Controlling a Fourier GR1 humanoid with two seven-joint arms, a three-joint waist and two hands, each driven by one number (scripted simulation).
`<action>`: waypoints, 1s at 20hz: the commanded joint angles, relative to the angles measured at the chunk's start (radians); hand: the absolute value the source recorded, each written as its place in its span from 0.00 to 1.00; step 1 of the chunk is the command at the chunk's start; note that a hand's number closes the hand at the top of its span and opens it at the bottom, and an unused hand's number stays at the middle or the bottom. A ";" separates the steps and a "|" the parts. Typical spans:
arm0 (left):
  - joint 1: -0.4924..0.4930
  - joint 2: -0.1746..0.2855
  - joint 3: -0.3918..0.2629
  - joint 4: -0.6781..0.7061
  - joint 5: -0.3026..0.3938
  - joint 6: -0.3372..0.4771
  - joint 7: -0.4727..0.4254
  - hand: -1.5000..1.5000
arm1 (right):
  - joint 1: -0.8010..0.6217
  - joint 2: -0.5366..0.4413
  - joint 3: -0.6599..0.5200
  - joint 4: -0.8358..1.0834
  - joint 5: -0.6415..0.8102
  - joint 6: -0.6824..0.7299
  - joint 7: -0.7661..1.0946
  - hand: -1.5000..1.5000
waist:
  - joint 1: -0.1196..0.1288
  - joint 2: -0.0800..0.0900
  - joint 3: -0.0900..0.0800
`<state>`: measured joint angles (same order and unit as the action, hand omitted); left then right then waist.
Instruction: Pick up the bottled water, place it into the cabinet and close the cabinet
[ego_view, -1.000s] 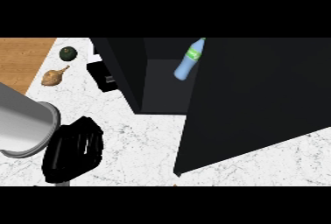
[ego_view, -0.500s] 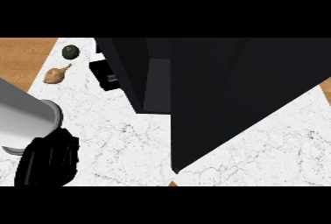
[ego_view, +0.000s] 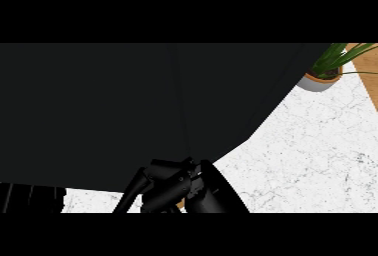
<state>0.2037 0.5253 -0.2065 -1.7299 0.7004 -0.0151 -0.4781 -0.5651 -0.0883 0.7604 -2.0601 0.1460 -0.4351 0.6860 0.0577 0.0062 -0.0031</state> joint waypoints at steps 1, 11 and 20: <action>0.089 0.037 0.026 -0.043 0.001 -0.063 -0.038 1.00 | -0.133 0.084 -0.152 0.240 -0.112 -0.038 -0.054 1.00 | 0.012 0.003 0.002; 0.105 0.057 0.137 0.012 0.053 -0.159 -0.030 1.00 | -0.275 0.062 -0.458 0.686 -0.418 0.278 -0.319 1.00 | -0.030 -0.001 0.003; 0.096 0.065 0.144 -0.002 0.056 -0.168 -0.001 1.00 | -0.325 -0.028 -0.567 0.928 -0.463 0.431 -0.455 1.00 | -0.014 0.013 0.003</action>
<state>0.2981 0.5858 -0.0744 -1.7433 0.7571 -0.1624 -0.4703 -0.8540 -0.0073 0.3290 -1.3173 -0.3195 -0.0330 0.2770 0.0494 -0.0306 -0.0079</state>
